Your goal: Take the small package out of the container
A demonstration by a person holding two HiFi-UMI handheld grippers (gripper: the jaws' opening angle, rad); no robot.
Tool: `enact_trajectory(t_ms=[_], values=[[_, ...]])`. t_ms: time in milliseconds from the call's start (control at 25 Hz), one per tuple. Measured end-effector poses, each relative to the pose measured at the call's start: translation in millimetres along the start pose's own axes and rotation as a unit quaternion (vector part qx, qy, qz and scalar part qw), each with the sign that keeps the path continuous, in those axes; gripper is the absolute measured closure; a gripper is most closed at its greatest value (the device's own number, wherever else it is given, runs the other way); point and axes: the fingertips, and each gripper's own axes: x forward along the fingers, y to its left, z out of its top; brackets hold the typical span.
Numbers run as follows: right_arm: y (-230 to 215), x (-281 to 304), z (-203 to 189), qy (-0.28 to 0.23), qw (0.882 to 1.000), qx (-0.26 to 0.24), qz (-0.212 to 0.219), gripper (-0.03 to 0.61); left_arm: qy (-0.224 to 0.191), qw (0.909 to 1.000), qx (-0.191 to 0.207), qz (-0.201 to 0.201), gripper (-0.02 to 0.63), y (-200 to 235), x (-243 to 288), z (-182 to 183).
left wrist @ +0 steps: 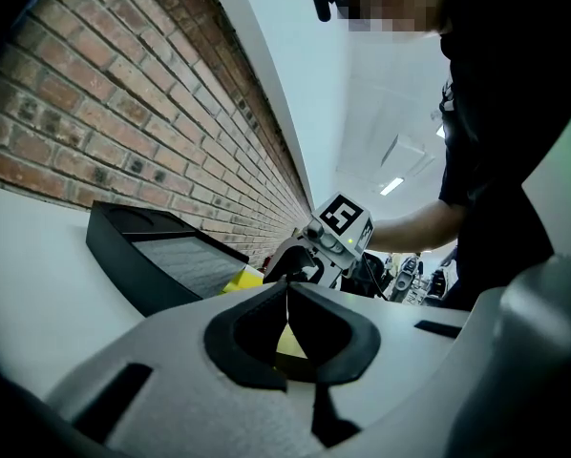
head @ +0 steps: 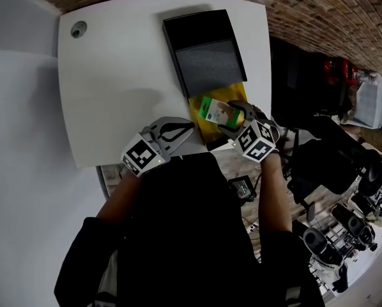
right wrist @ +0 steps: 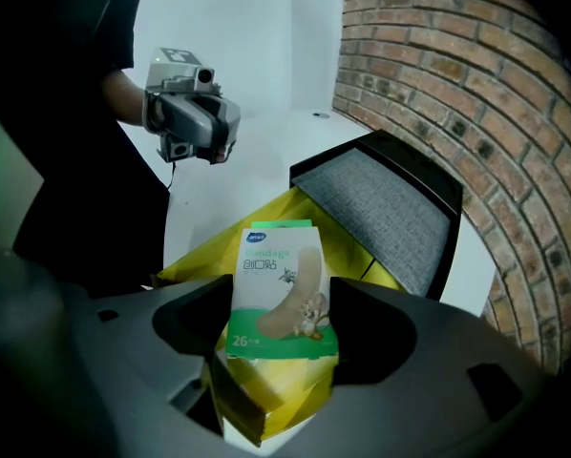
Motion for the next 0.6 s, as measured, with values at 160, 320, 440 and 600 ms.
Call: enact_trajectory(t_ms=[160, 320, 440, 600], values=[[5.4, -14.8, 5.1, -0.013, 1.000, 0.001, -0.010, 0.255, 0.000, 1.0000, 0.008, 0.005, 0.597, -4.6, -3.7, 9.1], [8.0, -34.8, 12.9, -0.035, 0.999, -0.010, -0.022, 0.256, -0.005, 0.9992, 0.032, 0.022, 0.597, -5.5, -9.6, 28.1], [11.8, -53.5, 17.4, -0.060, 0.997, -0.021, -0.036, 0.255, -0.007, 0.9982, 0.048, 0.036, 0.597, -10.7, -10.2, 41.1], [16.7, -92.2, 22.8, -0.099, 0.993, -0.020, -0.062, 0.256, -0.016, 0.9959, 0.077, 0.043, 0.597, -29.1, -7.0, 72.8]])
